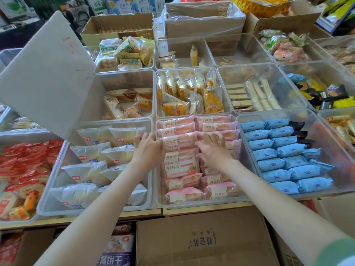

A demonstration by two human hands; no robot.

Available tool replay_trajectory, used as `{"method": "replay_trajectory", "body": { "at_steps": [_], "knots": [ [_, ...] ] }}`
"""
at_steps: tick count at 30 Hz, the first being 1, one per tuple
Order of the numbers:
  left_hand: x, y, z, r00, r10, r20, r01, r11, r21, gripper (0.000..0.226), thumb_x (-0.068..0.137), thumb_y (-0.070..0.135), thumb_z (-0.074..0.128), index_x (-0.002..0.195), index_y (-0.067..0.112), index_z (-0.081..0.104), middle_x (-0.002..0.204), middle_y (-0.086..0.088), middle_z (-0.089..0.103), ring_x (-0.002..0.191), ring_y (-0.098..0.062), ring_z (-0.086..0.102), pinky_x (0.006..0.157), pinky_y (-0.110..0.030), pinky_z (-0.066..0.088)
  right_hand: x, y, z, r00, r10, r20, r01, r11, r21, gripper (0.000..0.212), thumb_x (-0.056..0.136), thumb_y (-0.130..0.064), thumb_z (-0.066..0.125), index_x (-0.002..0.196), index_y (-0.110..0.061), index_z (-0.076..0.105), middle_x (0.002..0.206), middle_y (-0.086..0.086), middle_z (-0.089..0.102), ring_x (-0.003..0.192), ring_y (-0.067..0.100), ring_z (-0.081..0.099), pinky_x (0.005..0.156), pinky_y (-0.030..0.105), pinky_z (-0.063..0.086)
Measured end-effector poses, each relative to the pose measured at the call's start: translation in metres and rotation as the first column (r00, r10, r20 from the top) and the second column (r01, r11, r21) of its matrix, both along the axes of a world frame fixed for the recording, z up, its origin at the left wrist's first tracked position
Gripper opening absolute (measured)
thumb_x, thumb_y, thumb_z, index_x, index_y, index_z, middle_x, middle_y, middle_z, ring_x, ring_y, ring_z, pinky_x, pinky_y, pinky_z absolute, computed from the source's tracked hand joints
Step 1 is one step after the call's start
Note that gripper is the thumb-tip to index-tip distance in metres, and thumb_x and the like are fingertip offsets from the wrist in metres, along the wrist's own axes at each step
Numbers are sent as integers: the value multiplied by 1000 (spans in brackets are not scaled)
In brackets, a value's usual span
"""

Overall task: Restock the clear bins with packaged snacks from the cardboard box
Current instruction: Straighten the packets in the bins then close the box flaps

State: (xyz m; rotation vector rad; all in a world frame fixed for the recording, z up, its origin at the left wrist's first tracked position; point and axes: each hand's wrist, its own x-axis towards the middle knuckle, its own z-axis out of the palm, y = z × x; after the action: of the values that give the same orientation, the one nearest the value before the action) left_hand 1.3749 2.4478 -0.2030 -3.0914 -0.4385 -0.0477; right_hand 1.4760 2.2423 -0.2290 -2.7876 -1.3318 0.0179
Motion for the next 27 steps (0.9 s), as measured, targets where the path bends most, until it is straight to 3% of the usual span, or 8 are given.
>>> {"method": "replay_trajectory", "body": {
  "at_steps": [2, 4, 9, 12, 15, 19, 23, 27],
  "knots": [
    [-7, 4, -1, 992, -72, -107, 67, 997, -45, 38, 95, 47, 39, 109, 24, 67, 107, -3, 48, 110, -24, 37, 95, -36, 15, 3, -1, 0, 998, -8, -68, 5, 999, -54, 35, 92, -32, 57, 123, -20, 49, 143, 2, 15, 129, 20, -2, 113, 49, -1],
    [-7, 7, -1, 975, -105, -197, 97, 994, -51, 36, 92, 49, 42, 113, 30, 65, 113, -1, 41, 115, -22, 30, 95, -35, 8, 4, 2, 0, 999, 4, -46, -6, 999, -47, 29, 92, -25, 54, 120, -18, 51, 143, 4, 20, 130, 22, 3, 111, 46, 0],
    [0, 5, -4, 984, -123, -126, 123, 992, -2, 27, 91, 32, 55, 115, 22, 64, 126, -2, 42, 116, -22, 32, 99, -35, 19, 4, 10, 0, 998, -59, -13, 60, 990, 127, 9, 87, -8, 59, 96, -8, 59, 126, 6, 44, 121, 24, 27, 101, 37, 10],
    [3, 4, -8, 999, -44, -15, 45, 996, 72, 28, 84, 18, 64, 112, 14, 65, 113, -3, 49, 110, -24, 40, 94, -34, 23, 8, 11, -3, 990, -109, 85, 86, 966, 245, 20, 68, 3, 74, 77, -8, 60, 104, 8, 57, 104, 21, 33, 92, 35, 19],
    [3, -1, -9, 1000, -25, 16, 20, 972, 236, 37, 51, 15, 84, 85, 11, 70, 86, -4, 58, 84, -24, 52, 77, -34, 26, 7, 13, -4, 983, -107, 148, 65, 963, 260, 27, 60, 4, 78, 76, -9, 61, 97, 8, 59, 98, 22, 35, 87, 34, 22],
    [-5, -8, -16, 995, -73, 69, 52, 960, 274, 57, 33, 6, 83, 86, 8, 65, 93, -7, 62, 85, -23, 39, 77, -35, 27, 3, 6, -7, 987, -118, 106, 92, 971, 218, 27, 71, -4, 74, 94, -10, 62, 110, 8, 58, 104, 22, 37, 89, 34, 21],
    [-17, -19, -25, 980, -179, 90, 154, 960, 236, 82, 48, 1, 69, 126, 6, 43, 134, -13, 54, 114, -25, 44, 94, -39, 29, -7, -15, -11, 998, -57, -20, 59, 990, 131, 56, 86, -24, 64, 136, -13, 43, 146, 6, 37, 131, 23, 28, 106, 40, 19],
    [-24, -31, -33, 933, -356, 50, 339, 918, 207, 86, 70, 7, 65, 147, 8, 28, 151, -15, 34, 140, -28, 32, 111, -51, 15, -15, -45, -17, 1000, 21, 18, -21, 999, 25, 83, 82, -34, 67, 149, -14, 22, 154, 6, 24, 137, 22, 20, 108, 43, 12]
  ]
}}
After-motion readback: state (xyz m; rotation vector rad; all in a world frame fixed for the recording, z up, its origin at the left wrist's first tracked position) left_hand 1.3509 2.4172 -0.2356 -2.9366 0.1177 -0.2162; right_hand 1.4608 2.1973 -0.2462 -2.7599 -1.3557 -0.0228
